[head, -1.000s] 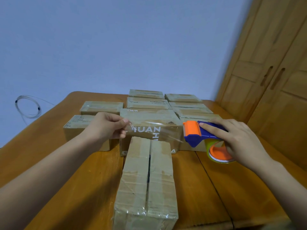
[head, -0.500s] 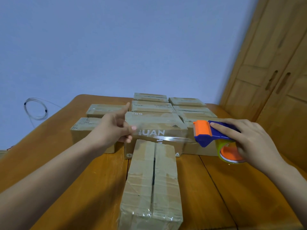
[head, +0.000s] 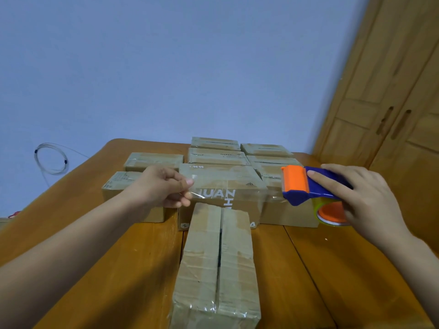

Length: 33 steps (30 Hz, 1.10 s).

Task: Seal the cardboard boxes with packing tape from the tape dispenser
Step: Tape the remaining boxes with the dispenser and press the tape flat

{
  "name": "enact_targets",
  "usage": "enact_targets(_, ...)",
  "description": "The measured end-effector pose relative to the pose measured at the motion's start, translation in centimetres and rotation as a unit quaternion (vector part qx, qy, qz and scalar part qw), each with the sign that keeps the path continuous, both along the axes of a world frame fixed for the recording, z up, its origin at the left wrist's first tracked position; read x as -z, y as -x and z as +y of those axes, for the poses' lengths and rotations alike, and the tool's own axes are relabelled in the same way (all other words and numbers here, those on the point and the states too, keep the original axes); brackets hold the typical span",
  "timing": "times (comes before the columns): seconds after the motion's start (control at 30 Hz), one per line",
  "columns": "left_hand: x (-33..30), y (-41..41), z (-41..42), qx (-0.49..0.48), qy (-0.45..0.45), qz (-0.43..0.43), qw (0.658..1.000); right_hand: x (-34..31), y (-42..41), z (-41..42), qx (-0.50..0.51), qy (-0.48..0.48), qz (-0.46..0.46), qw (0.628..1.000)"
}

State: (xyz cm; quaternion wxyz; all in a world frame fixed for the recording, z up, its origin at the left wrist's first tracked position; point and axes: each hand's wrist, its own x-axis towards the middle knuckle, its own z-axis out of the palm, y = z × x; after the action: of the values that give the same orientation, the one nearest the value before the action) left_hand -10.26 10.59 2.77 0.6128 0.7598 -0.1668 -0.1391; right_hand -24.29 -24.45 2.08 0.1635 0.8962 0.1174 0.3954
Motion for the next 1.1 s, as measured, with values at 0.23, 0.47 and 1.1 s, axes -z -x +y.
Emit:
enact_targets(0.23, -0.6, -0.3, 0.6, 0.013, -0.025, 0.004, 1.000, -0.4, -0.2, 0.2, -0.009, 0.012, -0.008, 1.000)
enact_targets(0.47, 0.3, -0.8, 0.2, -0.027, -0.059, -0.047, 0.997, 1.4, -0.9, 0.3, -0.003, -0.002, 0.046, 0.999)
enact_targets(1.1, 4.0, -2.4, -0.8, -0.059, -0.103, -0.125, 0.985, 4.6, -2.8, 0.3, 0.000, 0.007, 0.075, 0.997)
